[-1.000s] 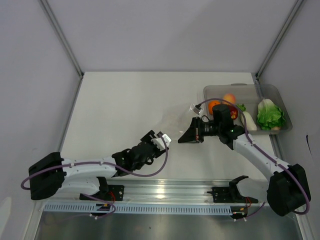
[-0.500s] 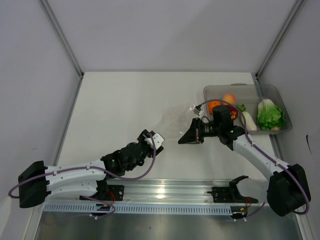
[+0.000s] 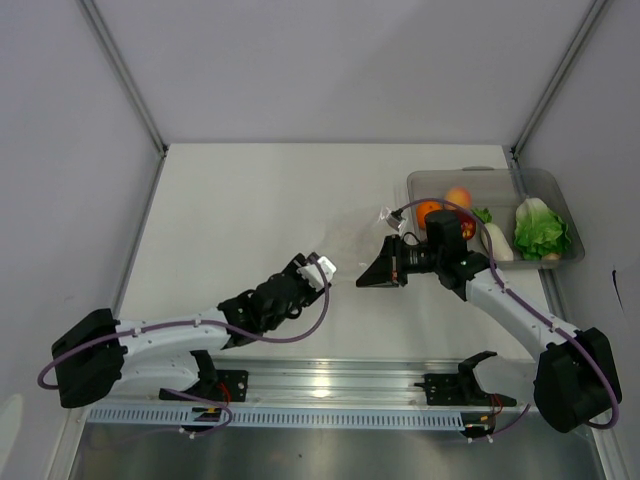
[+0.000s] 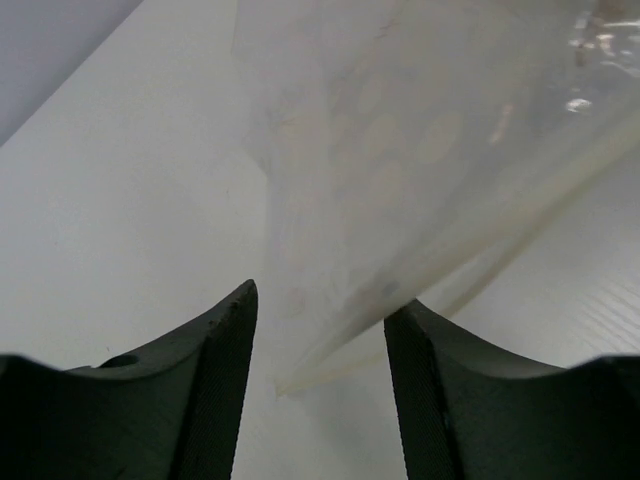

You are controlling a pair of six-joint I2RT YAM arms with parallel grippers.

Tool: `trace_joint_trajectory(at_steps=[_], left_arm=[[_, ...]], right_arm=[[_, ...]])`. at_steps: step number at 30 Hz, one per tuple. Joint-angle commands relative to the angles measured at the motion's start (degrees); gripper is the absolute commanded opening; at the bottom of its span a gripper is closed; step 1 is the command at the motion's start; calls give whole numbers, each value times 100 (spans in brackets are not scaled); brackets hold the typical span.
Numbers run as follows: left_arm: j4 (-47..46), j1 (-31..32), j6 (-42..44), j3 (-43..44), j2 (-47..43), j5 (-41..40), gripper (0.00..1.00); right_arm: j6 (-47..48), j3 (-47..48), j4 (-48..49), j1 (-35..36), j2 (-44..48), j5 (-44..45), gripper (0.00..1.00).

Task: Place the food in the zip-top bag and seal the zipper
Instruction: Open the zipper of the food storage bag.

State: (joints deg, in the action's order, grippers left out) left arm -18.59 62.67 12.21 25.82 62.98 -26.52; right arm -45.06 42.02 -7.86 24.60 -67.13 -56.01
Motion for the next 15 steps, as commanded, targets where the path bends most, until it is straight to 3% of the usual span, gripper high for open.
trace_joint_trajectory(at_steps=[1,6,8,13,15], left_arm=[[-22,-378,-218,510,135,479,54],[363,-511,-289,661,4,1315,43],[522,-502,-341,748,-57,1753,29],[1066,-502,-684,775,-514,1966,1],[1330,-502,-956,845,-707,1888,1]], right_arm=[[-47,17,83,-25,130,-60,0],[85,148,-102,-26,60,55,0],[163,218,-111,-26,-27,142,0],[550,605,-550,-26,-300,424,2],[743,842,-734,-34,-466,573,21]])
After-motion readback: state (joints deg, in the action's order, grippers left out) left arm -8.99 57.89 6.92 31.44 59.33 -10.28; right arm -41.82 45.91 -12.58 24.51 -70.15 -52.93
